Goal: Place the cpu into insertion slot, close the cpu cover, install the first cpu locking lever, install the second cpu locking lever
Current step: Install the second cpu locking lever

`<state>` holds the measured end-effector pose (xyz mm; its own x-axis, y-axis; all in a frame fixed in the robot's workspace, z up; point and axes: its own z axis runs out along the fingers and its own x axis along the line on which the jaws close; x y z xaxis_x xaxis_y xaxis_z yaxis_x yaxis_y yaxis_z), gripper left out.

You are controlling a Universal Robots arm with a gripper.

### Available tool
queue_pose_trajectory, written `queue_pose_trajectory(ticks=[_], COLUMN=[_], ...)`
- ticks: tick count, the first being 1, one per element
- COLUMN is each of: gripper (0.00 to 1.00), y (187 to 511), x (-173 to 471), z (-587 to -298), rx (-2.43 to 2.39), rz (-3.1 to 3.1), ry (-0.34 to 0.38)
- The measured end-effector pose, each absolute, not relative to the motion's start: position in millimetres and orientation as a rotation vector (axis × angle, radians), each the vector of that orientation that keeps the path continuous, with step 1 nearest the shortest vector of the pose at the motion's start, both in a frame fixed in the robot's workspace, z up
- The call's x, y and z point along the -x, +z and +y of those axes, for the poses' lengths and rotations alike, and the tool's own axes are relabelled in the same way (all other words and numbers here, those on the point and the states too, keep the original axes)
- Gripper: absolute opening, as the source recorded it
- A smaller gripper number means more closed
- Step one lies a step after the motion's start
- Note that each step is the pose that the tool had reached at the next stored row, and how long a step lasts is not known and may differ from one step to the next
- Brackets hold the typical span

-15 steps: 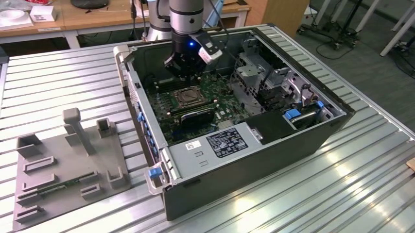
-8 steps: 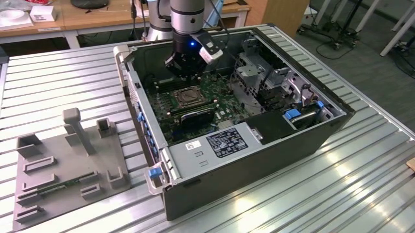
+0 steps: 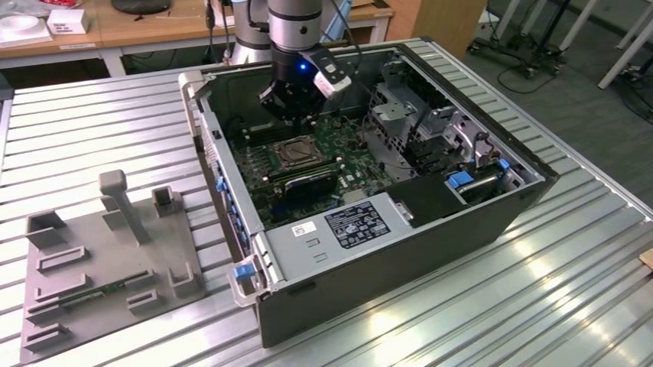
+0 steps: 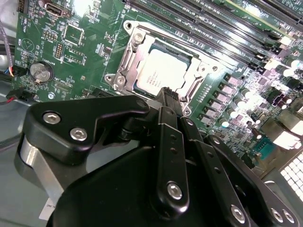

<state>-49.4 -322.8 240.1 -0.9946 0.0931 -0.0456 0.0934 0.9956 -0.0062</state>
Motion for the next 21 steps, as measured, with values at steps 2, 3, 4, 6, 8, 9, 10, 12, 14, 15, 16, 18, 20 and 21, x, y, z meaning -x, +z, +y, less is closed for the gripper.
queue_pose_trajectory(ticks=[2,3,4,6,8,9,10,12,14,15,16,18,20,21], gripper=[0.1,0.1,0.1,0.1,0.1,0.1,0.1,0.1,0.1,0.1,0.1,0.1,0.1,0.1], y=[240,240,240,240,240,240,240,240,240,240,240,240,240,240], x=[49,49,49,49,49,49,49,49,49,49,49,49,49,49], z=[-323,-323,-323,-323,-323,-323,-324,-325,-327,-328,-329,-332,-335,-336], rx=[-0.145,-0.145,-0.145,-0.145,-0.145,-0.144,-0.143,-0.142,-0.141,-0.141,-0.14,-0.139,-0.137,-0.137], rz=[3.093,3.093,3.093,3.093,3.093,3.093,3.093,3.093,3.093,3.093,3.093,3.093,3.093,3.093], ry=[-0.013,-0.013,-0.013,-0.013,-0.013,-0.014,-0.013,-0.013,-0.013,-0.013,-0.013,-0.013,-0.013,-0.013])
